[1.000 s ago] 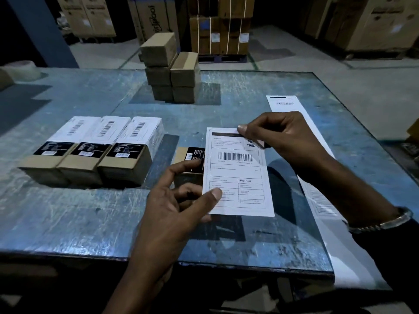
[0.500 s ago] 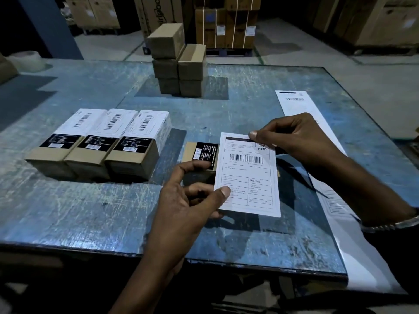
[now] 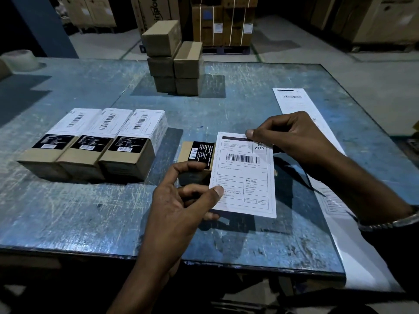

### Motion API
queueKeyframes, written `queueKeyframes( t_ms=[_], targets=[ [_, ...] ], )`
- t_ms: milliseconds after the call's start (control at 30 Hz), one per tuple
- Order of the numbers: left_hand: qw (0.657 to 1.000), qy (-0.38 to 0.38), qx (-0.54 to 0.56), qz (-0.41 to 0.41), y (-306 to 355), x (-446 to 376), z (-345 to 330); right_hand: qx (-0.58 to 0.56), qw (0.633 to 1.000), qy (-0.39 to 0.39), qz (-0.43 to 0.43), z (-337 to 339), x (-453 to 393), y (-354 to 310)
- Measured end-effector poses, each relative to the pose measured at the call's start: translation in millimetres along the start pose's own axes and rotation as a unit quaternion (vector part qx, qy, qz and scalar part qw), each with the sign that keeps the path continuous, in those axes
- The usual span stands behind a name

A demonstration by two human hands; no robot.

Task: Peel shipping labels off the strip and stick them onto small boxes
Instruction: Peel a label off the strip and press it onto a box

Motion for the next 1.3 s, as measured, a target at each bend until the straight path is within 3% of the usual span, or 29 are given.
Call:
queueKeyframes(
  t_ms=[1300],
  targets=[
    [1.0,0.013,-0.025,-0.003,0.5,1.9,-0.7,0.018,1.0,-0.002,-0.017,-4.5,4.2,-2.8]
  ],
)
Point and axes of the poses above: each hand's wrist, its own x-axis away from the middle knuckle, its own z-axis out of the back of the hand, y = z × x, the point moved 4 cm from there along -x, towards the middle knuckle, and after that the axes turned 1 degree about y, right-handed, at the moved point
